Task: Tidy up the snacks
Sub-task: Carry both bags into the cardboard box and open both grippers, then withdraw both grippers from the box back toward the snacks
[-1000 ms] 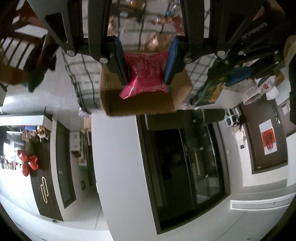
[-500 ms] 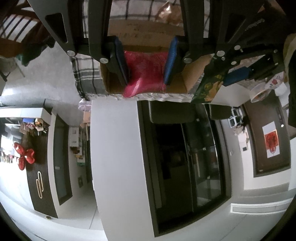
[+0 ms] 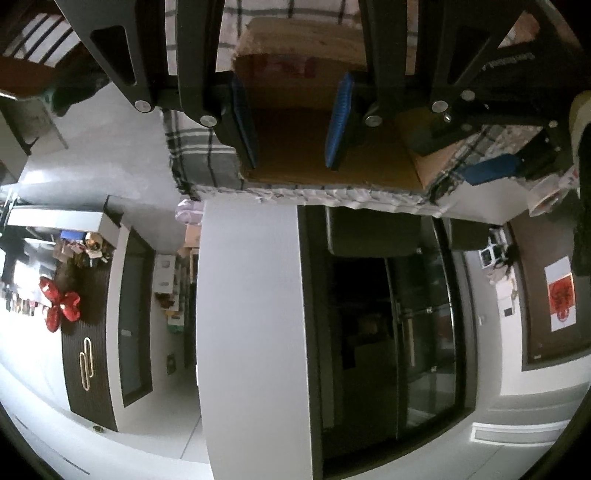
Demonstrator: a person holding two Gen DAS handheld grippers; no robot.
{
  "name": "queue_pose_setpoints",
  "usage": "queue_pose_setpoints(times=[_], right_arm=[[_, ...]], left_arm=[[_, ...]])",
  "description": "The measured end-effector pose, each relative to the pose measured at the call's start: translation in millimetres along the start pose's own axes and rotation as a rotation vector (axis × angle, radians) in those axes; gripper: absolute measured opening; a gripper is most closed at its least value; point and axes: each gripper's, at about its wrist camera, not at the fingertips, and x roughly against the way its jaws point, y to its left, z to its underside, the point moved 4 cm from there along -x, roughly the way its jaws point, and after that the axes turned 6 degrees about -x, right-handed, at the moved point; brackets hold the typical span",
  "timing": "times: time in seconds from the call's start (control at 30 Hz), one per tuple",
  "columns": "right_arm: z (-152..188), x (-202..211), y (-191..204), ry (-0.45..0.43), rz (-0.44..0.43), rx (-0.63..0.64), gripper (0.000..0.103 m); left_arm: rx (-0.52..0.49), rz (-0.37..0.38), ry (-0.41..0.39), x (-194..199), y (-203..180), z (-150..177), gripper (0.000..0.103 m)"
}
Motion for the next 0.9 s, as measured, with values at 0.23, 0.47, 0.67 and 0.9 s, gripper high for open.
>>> queue_pose_setpoints(times=[0.23, 0.47, 0.67, 0.9], right_arm=[[11, 26, 0, -0.011, -0.020, -0.009, 0.042], [22, 64, 5, -0.029, -0.039, -0.020, 0.050], [31, 92, 12, -0.044, -0.044, -0.020, 0.060], [50, 114, 21, -0.033, -0.045, 0.007, 0.060]], left_arm=[[-0.016, -0.020, -0.049, 36, -5, 9, 0.083], [-0.045, -0.073, -0.126, 85, -10, 22, 0.087], [-0.062, -0.079, -0.135, 112, -12, 39, 0.089], [-0.026, -0.059, -0.081, 127, -13, 69, 0.092]])
